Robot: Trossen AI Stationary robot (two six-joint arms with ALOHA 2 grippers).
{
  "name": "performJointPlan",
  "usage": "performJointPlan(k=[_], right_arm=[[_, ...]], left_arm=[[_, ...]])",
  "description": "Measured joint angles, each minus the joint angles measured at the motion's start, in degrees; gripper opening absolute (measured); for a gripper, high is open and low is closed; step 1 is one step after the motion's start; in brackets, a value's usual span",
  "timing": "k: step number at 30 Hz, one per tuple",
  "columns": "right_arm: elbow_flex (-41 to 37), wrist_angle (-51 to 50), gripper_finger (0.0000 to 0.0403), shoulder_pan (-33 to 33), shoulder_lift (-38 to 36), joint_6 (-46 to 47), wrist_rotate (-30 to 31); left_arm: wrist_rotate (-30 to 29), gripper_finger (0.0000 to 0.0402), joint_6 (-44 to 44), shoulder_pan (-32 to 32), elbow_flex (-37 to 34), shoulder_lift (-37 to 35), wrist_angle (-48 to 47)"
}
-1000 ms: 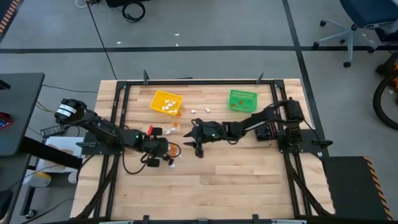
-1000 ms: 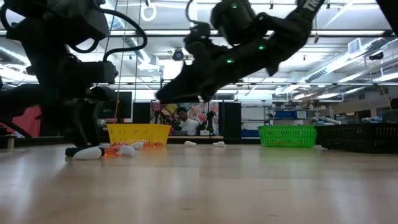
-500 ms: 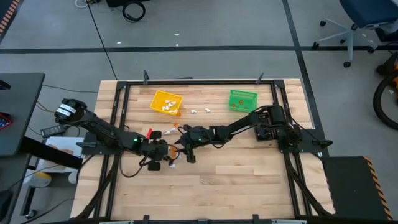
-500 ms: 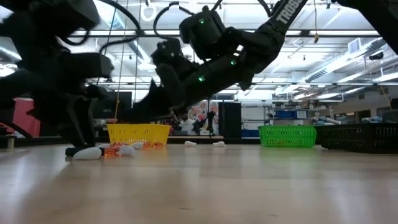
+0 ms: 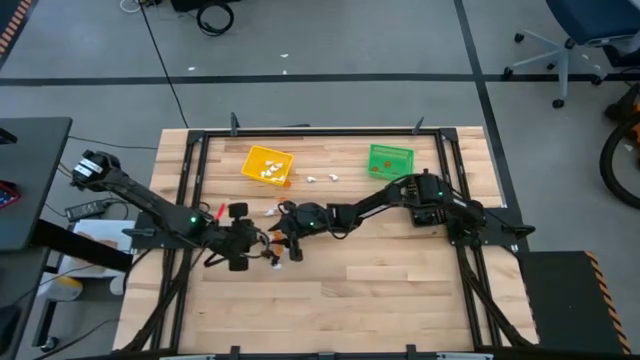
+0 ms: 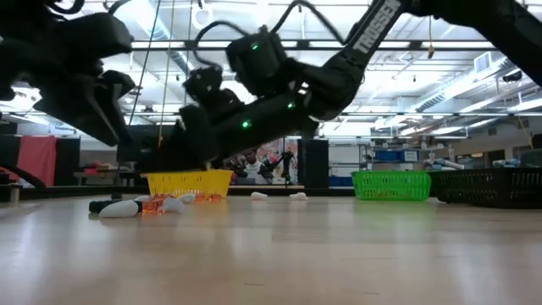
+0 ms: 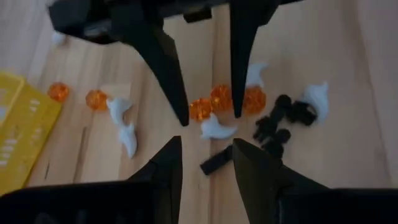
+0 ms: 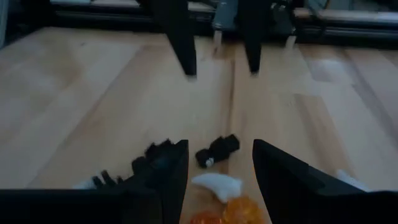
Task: Sort Halloween decoration
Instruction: Put the orange pumpkin toy into the green bin
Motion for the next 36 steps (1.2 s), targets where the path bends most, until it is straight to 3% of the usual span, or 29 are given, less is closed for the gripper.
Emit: performJointPlan(k=[12,23,36], right_arm=[[2.43,-7.41,0.0184,-2.74,2.13,-1.35,-2.98],[2.59,-11.65,0.0181,-2.68,1.89,-3.68,-0.38],[2.56,-12.86,0.0101,-2.62,1.84,-3.90,-0.56]], left_arm=[[0.29,0.0117,-3.10,-2.88,-0.02,-1.25,-0.58],[0.25,0.0117,-3.56,-2.88,-0.02,-1.27,-1.57],[0.23,0.0117,-4.05,-2.88,-0.02,-1.27,-1.89]])
